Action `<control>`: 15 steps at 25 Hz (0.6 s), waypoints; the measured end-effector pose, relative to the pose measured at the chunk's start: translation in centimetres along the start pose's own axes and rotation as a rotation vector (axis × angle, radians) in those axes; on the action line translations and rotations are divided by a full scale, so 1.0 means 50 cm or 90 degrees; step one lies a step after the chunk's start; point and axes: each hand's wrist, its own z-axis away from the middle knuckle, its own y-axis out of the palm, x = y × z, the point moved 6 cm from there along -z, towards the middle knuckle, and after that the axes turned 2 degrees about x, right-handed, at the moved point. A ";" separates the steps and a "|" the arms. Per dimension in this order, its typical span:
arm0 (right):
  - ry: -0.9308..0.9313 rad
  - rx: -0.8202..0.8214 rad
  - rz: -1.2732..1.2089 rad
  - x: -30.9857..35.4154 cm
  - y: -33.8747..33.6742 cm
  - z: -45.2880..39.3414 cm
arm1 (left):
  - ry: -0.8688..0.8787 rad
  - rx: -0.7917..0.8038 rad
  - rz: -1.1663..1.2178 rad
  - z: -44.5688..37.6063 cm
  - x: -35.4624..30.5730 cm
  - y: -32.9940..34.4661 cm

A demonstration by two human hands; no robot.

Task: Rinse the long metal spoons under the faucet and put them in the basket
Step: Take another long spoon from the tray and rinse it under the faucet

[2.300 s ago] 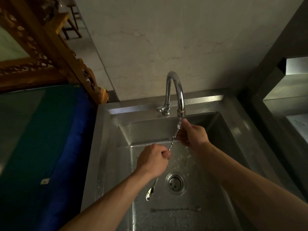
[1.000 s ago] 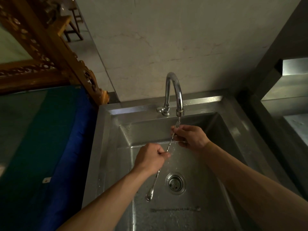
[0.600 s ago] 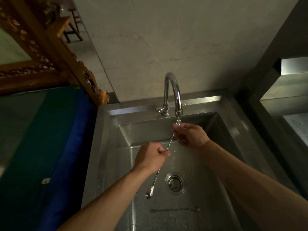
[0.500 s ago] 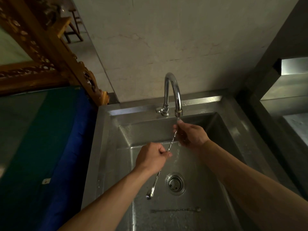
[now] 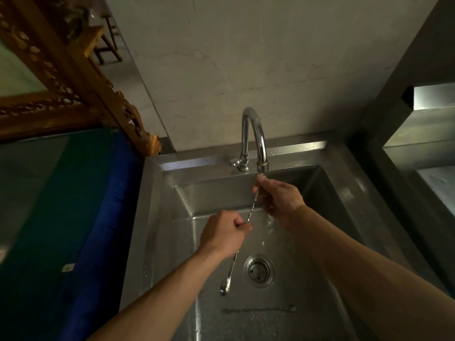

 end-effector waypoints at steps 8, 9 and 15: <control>-0.001 0.048 -0.093 0.009 0.012 0.000 | -0.002 -0.017 -0.014 0.005 0.004 -0.009; 0.004 0.043 -0.079 0.004 0.011 -0.004 | -0.001 -0.018 -0.017 0.006 0.004 -0.011; -0.011 -0.039 -0.031 0.003 -0.002 -0.011 | 0.011 -0.007 -0.033 0.010 -0.002 -0.012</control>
